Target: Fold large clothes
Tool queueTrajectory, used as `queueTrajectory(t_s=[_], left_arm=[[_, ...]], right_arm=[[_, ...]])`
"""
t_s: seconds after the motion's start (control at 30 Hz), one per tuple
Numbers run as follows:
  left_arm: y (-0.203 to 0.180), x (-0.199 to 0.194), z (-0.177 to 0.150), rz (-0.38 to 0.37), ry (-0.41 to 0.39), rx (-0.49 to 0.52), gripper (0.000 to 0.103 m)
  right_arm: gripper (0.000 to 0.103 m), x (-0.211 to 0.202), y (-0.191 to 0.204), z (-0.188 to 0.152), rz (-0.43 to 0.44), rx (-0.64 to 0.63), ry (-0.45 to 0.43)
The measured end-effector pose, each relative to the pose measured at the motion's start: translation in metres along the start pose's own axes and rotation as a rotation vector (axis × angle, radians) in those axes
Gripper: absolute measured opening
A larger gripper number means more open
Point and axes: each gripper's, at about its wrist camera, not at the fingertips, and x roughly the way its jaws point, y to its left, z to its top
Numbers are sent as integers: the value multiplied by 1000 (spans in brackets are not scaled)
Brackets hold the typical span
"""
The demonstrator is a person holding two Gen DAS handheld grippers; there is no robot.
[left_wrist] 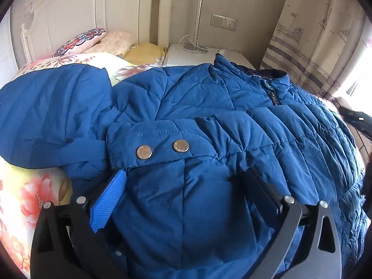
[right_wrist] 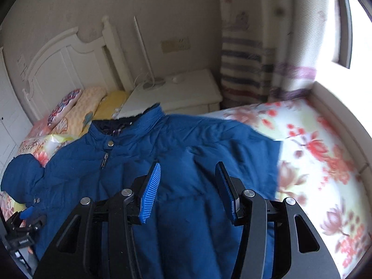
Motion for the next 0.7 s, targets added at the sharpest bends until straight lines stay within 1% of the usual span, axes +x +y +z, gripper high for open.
queueTrajectory(t_s=[0.03, 0.07, 0.1, 0.17, 0.2, 0.23, 0.27, 0.3, 0.33, 0.37, 0.4, 0.43, 0.47, 0.5, 0.53, 0.57, 0.6, 0.63, 0.67, 0.7], left_arm=[[2, -2, 2, -4, 1, -2, 100], [2, -2, 2, -7, -1, -4, 100], [2, -2, 2, -10, -1, -6, 101], [4, -3, 2, -11, 0, -8, 101], [4, -2, 2, -11, 1, -8, 101], [4, -2, 2, -11, 1, -8, 101], [4, -2, 3, -11, 1, -8, 101], [4, -2, 3, -12, 2, -8, 101], [4, -2, 2, -12, 2, -7, 101], [4, -2, 2, -12, 1, -8, 101], [4, -2, 3, -14, 0, -10, 101], [5, -2, 2, -17, -1, -12, 101], [5, -2, 3, -19, -1, -14, 101], [5, -2, 3, -20, -2, -15, 101], [6, -2, 3, -22, -1, -16, 101], [6, -2, 3, -23, -1, -18, 101], [7, -2, 3, -24, -2, -18, 101], [7, -2, 3, -26, -2, -19, 101], [7, -2, 3, -27, -2, -21, 101], [7, -2, 3, -28, -2, -21, 101]], right_arm=[[52, 21, -2, -5, -40, -14, 104], [53, 30, -6, -9, -20, -8, 140], [52, 27, -9, -11, -16, -4, 114], [52, 19, -9, -11, -50, -6, 111], [52, 10, -8, -10, -72, -2, 83], [54, 0, -6, -9, -72, -1, 43], [55, -12, -3, -6, -72, -9, -24], [59, -16, -2, -4, -80, -23, -70], [66, -17, -2, -3, -99, -45, -108], [69, -10, -2, -3, -136, -67, -91], [71, 12, -9, -6, -180, -70, 19], [74, 32, -22, -10, -119, -15, 115], [74, 28, -31, -8, -91, 24, 100], [73, 26, -35, -6, -88, 43, 107], [72, 19, -37, -6, -106, 61, 111], [72, 6, -35, -7, -142, 64, 82], [73, -5, -28, -9, -147, 50, 49], [73, -22, -16, -12, -122, 17, 7], [73, -41, -1, -20, -78, -34, -36], [75, -50, 8, -26, -53, -68, -49]])
